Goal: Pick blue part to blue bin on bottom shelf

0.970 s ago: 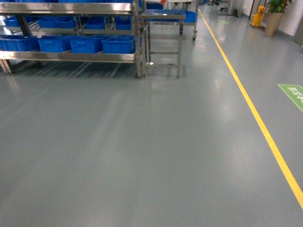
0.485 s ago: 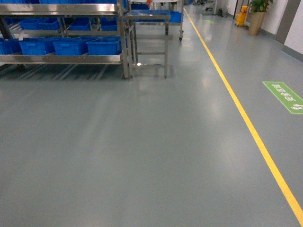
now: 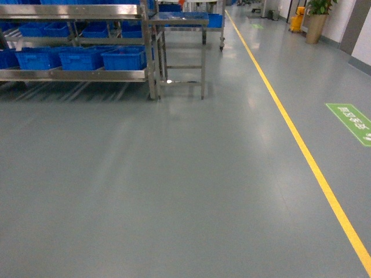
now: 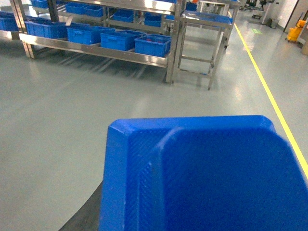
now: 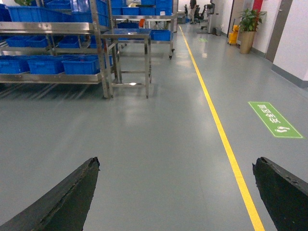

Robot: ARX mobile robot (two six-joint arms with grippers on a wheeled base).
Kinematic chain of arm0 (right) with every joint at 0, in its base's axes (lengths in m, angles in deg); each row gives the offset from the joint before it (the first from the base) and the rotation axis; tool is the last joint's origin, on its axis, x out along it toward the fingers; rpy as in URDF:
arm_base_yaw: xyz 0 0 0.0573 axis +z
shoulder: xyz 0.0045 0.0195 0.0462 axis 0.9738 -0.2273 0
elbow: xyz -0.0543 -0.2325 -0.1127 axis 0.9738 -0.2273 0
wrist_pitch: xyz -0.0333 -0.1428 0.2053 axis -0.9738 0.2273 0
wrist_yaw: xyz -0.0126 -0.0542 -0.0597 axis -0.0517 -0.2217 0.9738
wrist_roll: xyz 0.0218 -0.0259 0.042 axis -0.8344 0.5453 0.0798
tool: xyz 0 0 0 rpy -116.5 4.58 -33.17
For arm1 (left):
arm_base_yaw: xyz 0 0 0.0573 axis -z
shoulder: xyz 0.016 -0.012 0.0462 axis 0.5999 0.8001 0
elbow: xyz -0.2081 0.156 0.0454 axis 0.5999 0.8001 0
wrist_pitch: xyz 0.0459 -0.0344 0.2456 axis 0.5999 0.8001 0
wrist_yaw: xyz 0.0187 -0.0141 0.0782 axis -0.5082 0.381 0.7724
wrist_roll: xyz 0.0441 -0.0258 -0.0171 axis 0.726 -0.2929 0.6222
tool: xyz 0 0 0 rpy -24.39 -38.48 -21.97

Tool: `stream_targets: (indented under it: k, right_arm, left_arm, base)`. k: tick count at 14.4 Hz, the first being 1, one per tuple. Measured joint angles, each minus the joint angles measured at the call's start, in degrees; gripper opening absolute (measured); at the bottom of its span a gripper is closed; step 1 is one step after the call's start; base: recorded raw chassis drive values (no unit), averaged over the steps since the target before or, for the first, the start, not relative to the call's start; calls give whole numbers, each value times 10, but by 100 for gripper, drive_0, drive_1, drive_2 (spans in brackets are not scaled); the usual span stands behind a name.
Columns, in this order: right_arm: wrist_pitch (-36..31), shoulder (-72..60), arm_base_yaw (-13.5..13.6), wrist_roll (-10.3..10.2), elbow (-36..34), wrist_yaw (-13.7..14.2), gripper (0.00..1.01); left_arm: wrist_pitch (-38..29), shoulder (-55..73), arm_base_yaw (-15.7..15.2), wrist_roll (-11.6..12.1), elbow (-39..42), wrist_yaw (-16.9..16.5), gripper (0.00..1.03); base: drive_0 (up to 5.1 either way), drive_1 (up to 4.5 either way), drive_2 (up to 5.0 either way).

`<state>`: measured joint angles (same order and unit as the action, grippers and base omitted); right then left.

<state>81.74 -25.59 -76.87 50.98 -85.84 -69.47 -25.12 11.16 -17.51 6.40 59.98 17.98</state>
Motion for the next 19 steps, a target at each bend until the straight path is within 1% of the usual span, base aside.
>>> stream_targets:
  k: [19]
  right_arm:
    - [-1,0,0,0,0,0,98]
  left_arm:
    - [-1,0,0,0,0,0,43]
  base:
    - [-3,400,-406]
